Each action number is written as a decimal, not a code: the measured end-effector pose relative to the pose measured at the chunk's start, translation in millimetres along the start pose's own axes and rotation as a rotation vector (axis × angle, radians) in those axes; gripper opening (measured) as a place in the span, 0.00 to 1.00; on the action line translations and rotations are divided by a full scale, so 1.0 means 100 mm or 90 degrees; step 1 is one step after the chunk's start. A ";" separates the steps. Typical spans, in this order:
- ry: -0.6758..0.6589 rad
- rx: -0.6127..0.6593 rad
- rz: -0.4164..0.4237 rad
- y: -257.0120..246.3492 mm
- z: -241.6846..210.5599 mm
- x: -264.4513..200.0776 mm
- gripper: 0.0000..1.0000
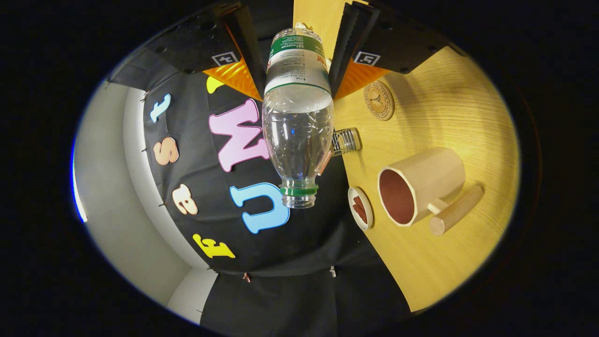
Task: Take the bottle from table, then pour the juice into the cup, finally place the bottle on the coaster
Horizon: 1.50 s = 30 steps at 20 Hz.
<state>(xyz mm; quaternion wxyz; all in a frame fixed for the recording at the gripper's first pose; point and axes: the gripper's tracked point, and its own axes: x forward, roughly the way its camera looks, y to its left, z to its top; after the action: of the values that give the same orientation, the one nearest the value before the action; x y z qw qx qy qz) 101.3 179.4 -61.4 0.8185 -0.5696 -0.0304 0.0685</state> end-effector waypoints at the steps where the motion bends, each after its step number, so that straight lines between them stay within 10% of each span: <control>1: 0.002 -0.009 -0.001 0.02 0.01 -0.01 0.73; 30: -0.007 -0.251 -0.002 0.26 0.12 0.05 0.73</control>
<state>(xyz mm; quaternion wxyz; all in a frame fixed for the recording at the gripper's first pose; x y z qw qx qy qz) 102.4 200.1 -82.1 0.6912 -0.7183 -0.0484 0.0627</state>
